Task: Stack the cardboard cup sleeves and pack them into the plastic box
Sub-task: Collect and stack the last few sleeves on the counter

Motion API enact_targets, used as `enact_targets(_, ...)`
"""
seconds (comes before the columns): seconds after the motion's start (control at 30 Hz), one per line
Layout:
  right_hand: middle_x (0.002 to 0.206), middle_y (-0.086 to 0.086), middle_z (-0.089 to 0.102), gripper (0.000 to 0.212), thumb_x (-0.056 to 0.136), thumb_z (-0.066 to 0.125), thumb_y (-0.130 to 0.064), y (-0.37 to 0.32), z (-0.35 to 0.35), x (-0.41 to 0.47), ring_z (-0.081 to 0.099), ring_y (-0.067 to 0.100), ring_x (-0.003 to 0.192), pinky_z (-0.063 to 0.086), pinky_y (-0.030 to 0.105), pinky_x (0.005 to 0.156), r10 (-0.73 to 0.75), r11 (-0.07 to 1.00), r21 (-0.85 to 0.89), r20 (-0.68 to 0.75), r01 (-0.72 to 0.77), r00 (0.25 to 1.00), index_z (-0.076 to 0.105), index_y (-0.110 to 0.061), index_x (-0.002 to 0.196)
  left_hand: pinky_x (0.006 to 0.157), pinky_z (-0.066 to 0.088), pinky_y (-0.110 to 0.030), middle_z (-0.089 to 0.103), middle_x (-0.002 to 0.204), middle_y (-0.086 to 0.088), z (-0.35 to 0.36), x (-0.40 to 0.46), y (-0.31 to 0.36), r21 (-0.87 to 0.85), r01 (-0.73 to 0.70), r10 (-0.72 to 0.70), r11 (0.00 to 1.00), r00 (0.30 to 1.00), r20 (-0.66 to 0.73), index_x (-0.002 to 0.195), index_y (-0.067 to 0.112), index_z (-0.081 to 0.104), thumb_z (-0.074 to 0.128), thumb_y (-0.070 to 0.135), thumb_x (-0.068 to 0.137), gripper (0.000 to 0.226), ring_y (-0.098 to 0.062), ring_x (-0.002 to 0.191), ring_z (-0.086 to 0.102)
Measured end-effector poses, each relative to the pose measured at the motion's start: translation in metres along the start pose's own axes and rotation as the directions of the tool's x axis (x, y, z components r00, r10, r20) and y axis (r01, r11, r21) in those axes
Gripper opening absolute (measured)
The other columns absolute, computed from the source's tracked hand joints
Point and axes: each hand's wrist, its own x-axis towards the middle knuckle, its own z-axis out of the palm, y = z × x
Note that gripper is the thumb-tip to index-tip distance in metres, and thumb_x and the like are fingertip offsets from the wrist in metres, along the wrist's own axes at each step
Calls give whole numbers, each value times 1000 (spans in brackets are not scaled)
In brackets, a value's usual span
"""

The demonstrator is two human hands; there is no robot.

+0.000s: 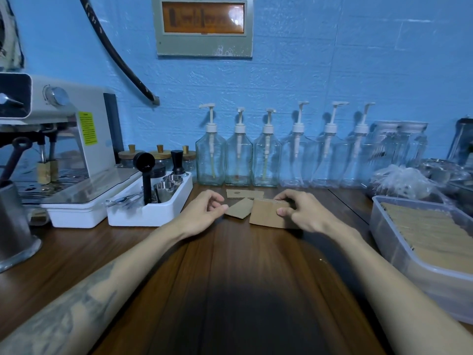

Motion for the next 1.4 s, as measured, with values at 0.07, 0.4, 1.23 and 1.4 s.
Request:
enact_targets(0.07, 110, -5, 64, 20, 93, 65, -22, 5, -5, 1, 56, 15, 104, 44, 31, 86, 24, 999, -27, -6, -24, 1000, 62, -27, 112, 95, 47, -31, 54, 115, -2, 4, 14, 5, 116, 11, -5, 993, 999, -49, 115, 21, 56, 60, 33, 96, 24, -17, 104, 56)
enact_targets(0.4, 110, 1, 65, 18, 93, 63, -19, 22, -14, 1, 56, 20, 107, 46, 37, 94, 73, 995, -58, -38, -75, 997, 61, -25, 110, 103, 34, -45, 36, 146, -11, 43, 36, 17, 564, 190, -241, 804, 970, 17, 144, 19, 46, 41, 77, 84, 84, -31, 133, 34)
enact_targets(1.23, 116, 0, 64, 22, 93, 62, -25, 9, -7, 0, 55, 19, 107, 46, 39, 92, 40, 995, -93, -34, -43, 999, 59, -26, 115, 73, 48, -19, 67, 79, 2, -8, -11, 6, -580, 17, -294, 815, 874, -388, 113, 15, 56, 75, 5, 84, 36, -8, 79, 65)
enact_targets(1.4, 112, -3, 65, 22, 93, 64, -26, 7, -1, 2, 55, 15, 103, 44, 34, 87, 8, 998, -65, -33, -10, 999, 60, -27, 114, 67, 51, -13, 69, 92, -2, -17, -15, 33, -458, -171, -83, 872, 871, -483, 110, 10, 65, 75, 4, 83, 29, 3, 75, 64)
